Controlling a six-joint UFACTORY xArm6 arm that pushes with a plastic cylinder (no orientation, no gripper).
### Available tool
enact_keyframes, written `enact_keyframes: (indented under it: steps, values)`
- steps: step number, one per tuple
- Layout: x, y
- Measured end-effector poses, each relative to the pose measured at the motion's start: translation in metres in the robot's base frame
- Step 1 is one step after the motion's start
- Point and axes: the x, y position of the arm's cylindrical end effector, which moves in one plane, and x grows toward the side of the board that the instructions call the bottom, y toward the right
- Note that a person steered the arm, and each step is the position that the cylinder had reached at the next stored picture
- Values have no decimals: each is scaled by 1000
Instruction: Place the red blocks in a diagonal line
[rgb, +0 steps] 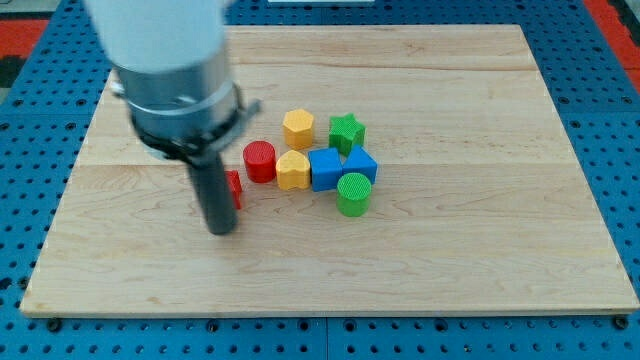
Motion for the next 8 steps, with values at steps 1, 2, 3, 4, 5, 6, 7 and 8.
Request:
enact_keyframes:
  steps: [1, 2, 3, 4, 5, 6, 7, 8]
  values:
    - [-7, 17]
    - [-9, 24]
    - [-33, 7]
    - [-40, 5]
    - [-52, 31]
    - [-63, 76]
    - [-90, 109]
    - [-142, 80]
